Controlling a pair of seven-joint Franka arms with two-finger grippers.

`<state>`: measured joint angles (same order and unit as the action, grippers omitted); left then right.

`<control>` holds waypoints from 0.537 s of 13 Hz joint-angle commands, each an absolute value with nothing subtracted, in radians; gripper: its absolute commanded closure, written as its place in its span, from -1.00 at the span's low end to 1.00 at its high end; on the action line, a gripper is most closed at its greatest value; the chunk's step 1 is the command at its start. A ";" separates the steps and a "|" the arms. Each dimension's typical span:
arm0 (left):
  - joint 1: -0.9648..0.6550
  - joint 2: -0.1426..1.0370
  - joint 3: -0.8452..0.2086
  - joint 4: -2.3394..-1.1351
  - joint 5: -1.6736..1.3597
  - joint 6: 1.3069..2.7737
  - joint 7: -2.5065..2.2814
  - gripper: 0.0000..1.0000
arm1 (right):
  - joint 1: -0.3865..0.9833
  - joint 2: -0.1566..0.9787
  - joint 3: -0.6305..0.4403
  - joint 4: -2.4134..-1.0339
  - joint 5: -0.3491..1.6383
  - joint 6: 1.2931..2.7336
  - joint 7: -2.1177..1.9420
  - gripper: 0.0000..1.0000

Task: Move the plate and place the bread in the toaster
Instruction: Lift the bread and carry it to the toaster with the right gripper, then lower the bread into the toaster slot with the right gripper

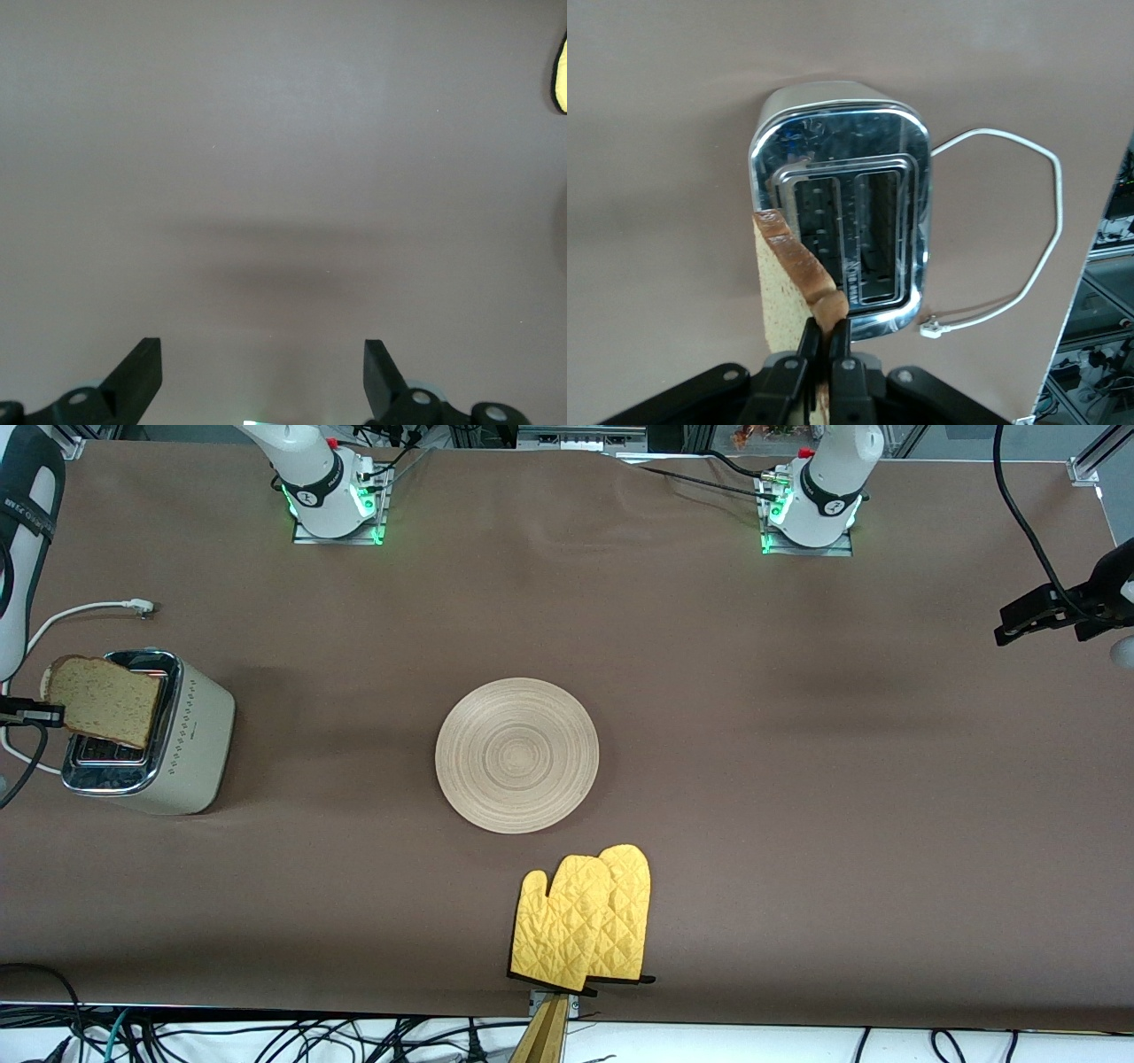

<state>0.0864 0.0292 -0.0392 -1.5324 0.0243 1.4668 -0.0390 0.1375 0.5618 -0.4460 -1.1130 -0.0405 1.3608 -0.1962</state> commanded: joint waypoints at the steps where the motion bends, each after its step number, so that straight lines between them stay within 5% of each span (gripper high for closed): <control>1: 0.081 0.046 -0.041 -1.500 0.057 1.447 -0.048 -1.00 | 0.130 0.584 -0.472 -1.092 -0.057 1.394 -0.250 1.00; 7: 0.083 0.048 -0.041 -1.497 0.057 1.445 -0.048 -1.00 | 0.112 0.615 -0.469 -1.097 -0.054 1.417 -0.275 1.00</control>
<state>0.0864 0.0340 -0.0392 -1.5323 0.0243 1.4668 -0.0390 0.1127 0.6079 -0.4710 -1.1131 -0.0426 1.4215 -0.2541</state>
